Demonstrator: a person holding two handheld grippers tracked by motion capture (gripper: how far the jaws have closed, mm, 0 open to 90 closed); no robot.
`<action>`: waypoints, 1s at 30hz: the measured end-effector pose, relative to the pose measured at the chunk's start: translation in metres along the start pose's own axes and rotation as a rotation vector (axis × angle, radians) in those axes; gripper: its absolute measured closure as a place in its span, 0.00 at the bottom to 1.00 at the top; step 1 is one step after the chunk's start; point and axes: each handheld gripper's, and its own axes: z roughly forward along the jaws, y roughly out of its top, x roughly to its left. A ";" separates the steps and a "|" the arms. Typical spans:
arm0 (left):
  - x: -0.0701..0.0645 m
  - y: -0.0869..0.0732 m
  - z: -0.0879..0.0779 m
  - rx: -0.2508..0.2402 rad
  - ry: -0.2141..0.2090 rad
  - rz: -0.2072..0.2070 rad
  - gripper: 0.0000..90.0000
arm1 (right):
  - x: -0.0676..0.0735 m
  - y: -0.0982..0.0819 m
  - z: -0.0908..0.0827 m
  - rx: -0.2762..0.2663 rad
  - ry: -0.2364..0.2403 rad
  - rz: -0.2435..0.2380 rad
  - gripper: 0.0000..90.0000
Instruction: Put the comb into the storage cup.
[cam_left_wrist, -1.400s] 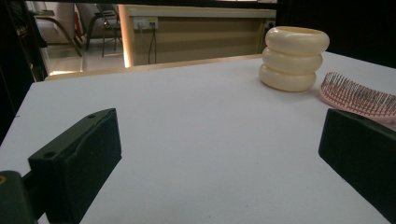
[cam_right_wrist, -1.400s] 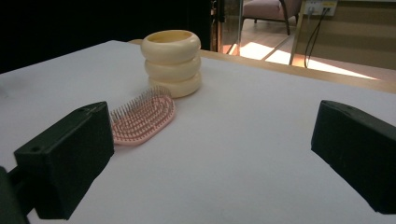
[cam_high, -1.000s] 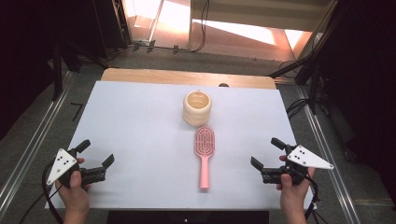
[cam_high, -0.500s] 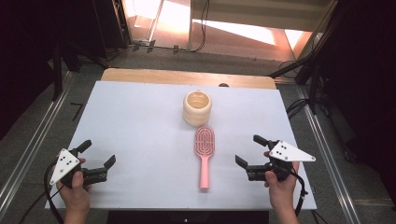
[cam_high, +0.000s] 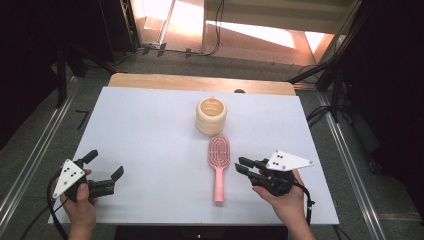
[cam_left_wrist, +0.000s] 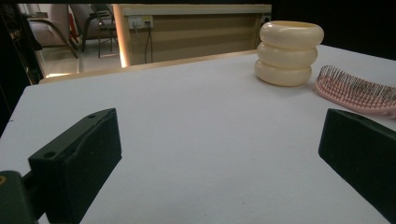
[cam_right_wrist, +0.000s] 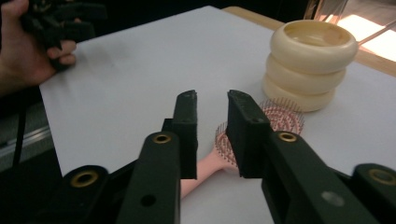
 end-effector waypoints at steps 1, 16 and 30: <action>0.000 0.000 0.000 -0.001 0.000 -0.002 0.00 | 0.003 0.001 0.003 0.011 -0.001 -0.017 0.85; 0.001 0.000 0.000 0.000 -0.008 -0.004 0.00 | 0.032 0.003 0.036 0.140 0.113 -0.106 0.98; 0.001 0.000 0.000 -0.001 -0.012 -0.002 0.00 | 0.055 -0.009 0.069 0.297 0.184 -0.178 0.98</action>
